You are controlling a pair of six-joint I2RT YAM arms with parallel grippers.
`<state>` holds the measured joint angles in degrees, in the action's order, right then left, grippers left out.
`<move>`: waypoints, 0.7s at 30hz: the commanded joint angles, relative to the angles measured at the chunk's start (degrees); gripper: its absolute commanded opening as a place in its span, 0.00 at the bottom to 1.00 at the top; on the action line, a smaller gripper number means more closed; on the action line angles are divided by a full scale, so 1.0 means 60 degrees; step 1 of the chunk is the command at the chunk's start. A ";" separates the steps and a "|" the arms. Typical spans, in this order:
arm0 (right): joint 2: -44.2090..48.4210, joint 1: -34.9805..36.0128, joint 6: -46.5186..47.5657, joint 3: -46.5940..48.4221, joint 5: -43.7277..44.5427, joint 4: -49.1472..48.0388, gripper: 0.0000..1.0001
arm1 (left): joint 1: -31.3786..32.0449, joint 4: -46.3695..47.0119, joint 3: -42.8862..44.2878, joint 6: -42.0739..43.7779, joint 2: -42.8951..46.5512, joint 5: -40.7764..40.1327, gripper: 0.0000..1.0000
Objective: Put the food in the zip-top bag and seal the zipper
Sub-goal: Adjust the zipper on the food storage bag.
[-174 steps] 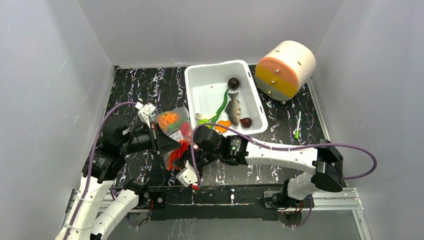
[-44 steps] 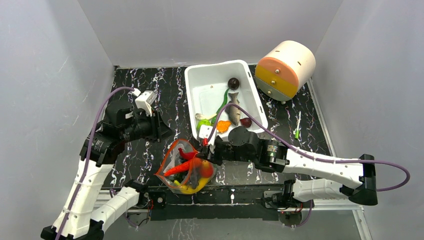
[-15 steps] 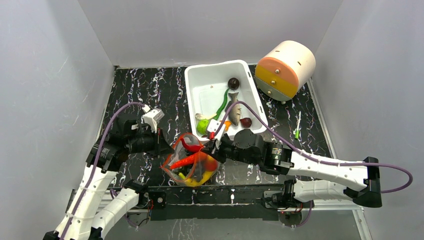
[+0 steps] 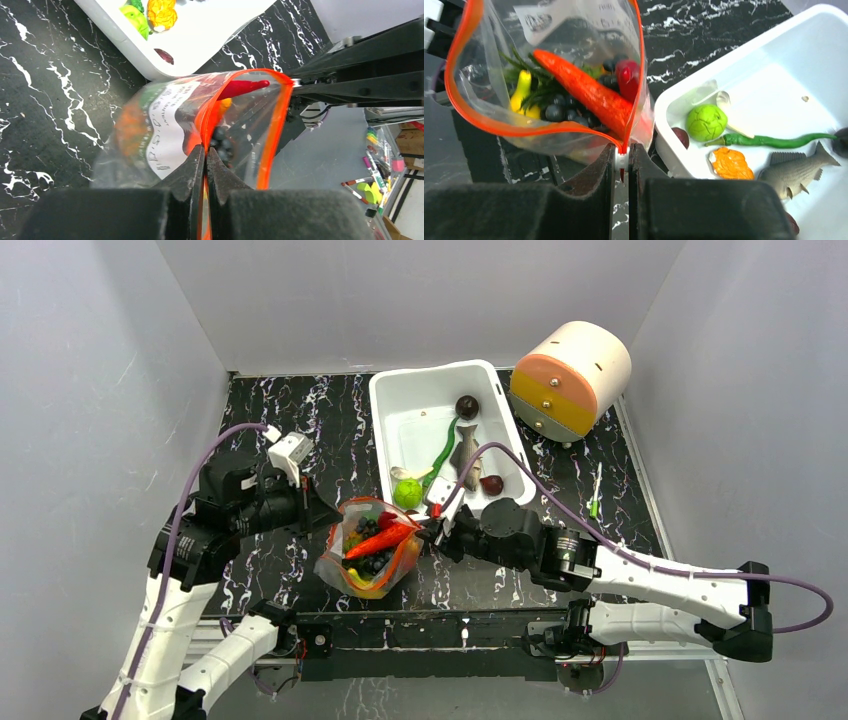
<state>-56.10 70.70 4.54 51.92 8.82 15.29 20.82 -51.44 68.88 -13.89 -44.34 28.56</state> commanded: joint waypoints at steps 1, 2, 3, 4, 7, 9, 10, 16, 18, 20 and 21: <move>0.0475 -0.0051 -0.0096 0.0189 -0.0323 -0.1338 0.00 | 0.0017 -0.0150 -0.0202 0.0356 0.0070 -0.0159 0.00; 0.0465 -0.0051 -0.0113 0.0159 -0.0382 -0.1441 0.00 | 0.0024 -0.0132 -0.0264 0.0365 0.0097 -0.0178 0.00; 0.0448 -0.0050 -0.0112 0.0148 -0.0420 -0.1505 0.00 | 0.0017 -0.0116 -0.0364 0.0387 0.0146 -0.0213 0.00; 0.0425 -0.0049 -0.0124 0.0152 -0.0413 -0.1541 0.00 | 0.0017 -0.0124 -0.0419 0.0413 0.0183 -0.0273 0.00; 0.0370 -0.0049 -0.0102 0.0241 -0.0305 -0.1532 0.00 | 0.0017 -0.0280 -0.0541 0.0581 0.0262 -0.0601 0.00; 0.0456 -0.0048 -0.0078 0.0361 -0.0229 -0.1484 0.00 | 0.0017 -0.0432 -0.0521 0.0644 0.0257 -0.0803 0.00; 0.0512 -0.0049 -0.0039 0.0426 -0.0178 -0.1456 0.00 | 0.0017 -0.0453 -0.0479 0.0638 0.0256 -0.0810 0.00; 0.0542 -0.0049 0.0045 0.0272 -0.0580 -0.1506 0.00 | 0.0024 0.0274 -0.0468 0.0371 0.0456 -0.0024 0.00; 0.0459 -0.0049 -0.0066 0.0112 -0.1082 -0.1728 0.00 | 0.0017 0.0639 -0.0574 0.0366 0.0582 0.0243 0.00; 0.0361 -0.0053 -0.0136 0.0092 -0.1290 -0.1824 0.00 | 0.0026 0.0894 -0.0632 0.0459 0.0703 0.0365 0.07; 0.0325 -0.0050 -0.0142 0.0110 -0.1327 -0.1850 0.00 | 0.0021 0.1023 -0.0616 0.0519 0.0760 0.0406 0.14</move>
<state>-54.48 70.70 4.38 51.83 4.27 11.35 20.82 -50.46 65.45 -11.44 -41.52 27.42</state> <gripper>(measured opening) 0.077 0.046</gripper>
